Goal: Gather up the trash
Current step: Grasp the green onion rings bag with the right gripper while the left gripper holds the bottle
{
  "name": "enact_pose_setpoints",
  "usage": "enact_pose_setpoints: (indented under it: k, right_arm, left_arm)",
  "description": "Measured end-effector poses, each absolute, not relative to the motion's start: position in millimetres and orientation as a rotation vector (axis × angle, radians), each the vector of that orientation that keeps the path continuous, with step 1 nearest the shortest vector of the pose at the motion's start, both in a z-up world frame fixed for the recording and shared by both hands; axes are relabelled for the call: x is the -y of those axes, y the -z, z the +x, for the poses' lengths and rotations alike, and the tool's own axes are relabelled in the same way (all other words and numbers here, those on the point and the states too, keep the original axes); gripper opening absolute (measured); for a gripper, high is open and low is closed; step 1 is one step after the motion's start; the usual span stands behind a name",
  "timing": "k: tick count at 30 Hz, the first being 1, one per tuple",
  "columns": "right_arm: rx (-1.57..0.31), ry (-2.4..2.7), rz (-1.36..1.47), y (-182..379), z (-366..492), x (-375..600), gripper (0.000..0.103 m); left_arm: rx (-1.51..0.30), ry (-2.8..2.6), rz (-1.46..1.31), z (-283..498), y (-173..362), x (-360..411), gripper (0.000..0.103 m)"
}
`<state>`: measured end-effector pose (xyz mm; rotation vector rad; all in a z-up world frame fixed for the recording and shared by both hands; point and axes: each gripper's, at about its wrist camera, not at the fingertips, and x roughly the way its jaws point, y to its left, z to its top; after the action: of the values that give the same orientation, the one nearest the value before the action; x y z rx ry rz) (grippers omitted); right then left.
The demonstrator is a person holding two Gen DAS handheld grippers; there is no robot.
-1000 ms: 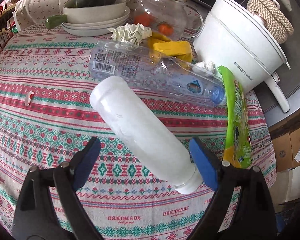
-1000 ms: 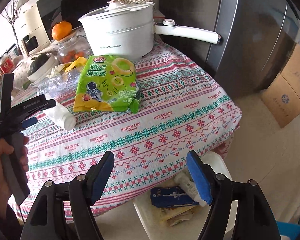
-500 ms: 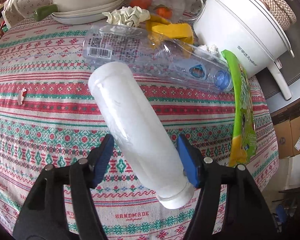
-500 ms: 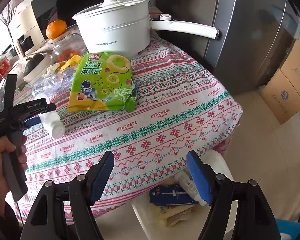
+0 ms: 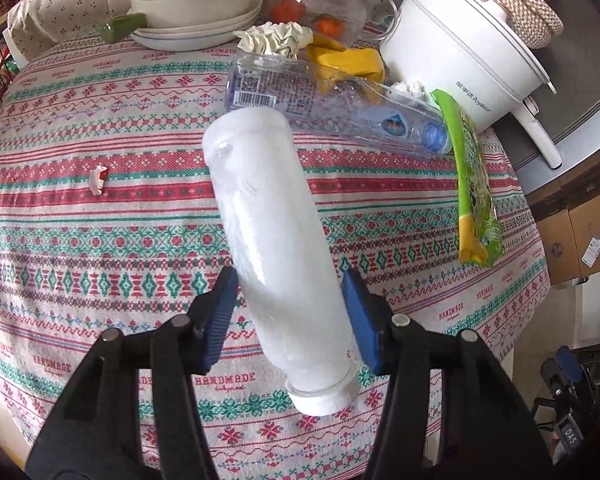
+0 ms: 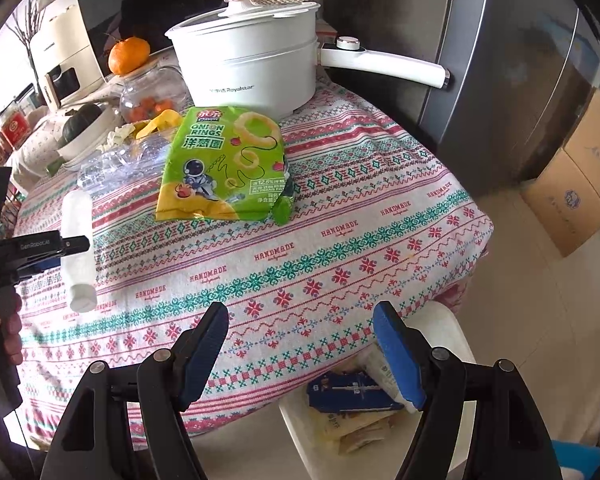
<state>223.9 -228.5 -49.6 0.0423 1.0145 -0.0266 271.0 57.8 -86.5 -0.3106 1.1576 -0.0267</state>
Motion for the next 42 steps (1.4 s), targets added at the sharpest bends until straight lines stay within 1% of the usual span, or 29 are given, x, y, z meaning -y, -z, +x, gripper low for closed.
enact_pose_setpoints:
  k: [7,14,20,27,30,31,32,33,35,36,37,38,39,40,42]
  right_arm:
    - [-1.016,-0.001,0.028,54,237,203,0.076]
    - [-1.0,-0.028,0.035,58,271,161,0.076]
    - [-0.943,-0.042,-0.035,69,301,119,0.076]
    - [-0.909,-0.02,-0.144,84,330,91,0.076]
    - [-0.889,0.002,-0.227,93,340,84,0.074]
    - [-0.884,0.012,-0.247,96,341,84,0.071]
    - [-0.883,0.021,-0.263,99,343,84,0.064]
    - [-0.89,0.027,-0.27,101,345,85,0.06]
    - [-0.911,0.027,-0.255,104,348,90,0.041]
    - [-0.917,0.029,-0.243,105,348,94,0.035]
    - [-0.922,0.031,-0.229,104,348,97,0.023]
    - [-0.924,0.033,-0.216,103,348,101,0.018]
    - [-0.923,0.037,-0.207,101,346,104,0.015]
    - [-0.922,0.04,-0.199,98,344,108,0.009]
    - [-0.914,0.039,-0.174,91,339,115,0.008]
  left_arm:
    - [-1.073,0.086,-0.281,245,56,-73,0.055]
    - [-0.992,0.105,-0.23,226,36,-85,0.055]
    - [-0.962,0.098,-0.206,220,31,-95,0.055]
    - [-0.958,0.08,-0.199,220,33,-104,0.055]
    - [-0.959,0.077,-0.203,221,34,-106,0.054]
    - [-0.959,0.076,-0.204,221,34,-106,0.054]
    - [-0.957,0.075,-0.204,221,34,-106,0.054]
    - [-0.956,0.074,-0.204,221,34,-106,0.054]
    - [-0.954,0.073,-0.203,222,33,-105,0.054]
    - [-0.953,0.072,-0.204,222,33,-105,0.054]
    - [-0.953,0.072,-0.204,222,33,-105,0.054]
    - [-0.952,0.074,-0.204,221,33,-104,0.054]
    - [-0.951,0.075,-0.204,221,33,-104,0.054]
    - [-0.949,0.076,-0.203,220,32,-103,0.054]
    - [-0.943,0.08,-0.203,219,31,-102,0.054]
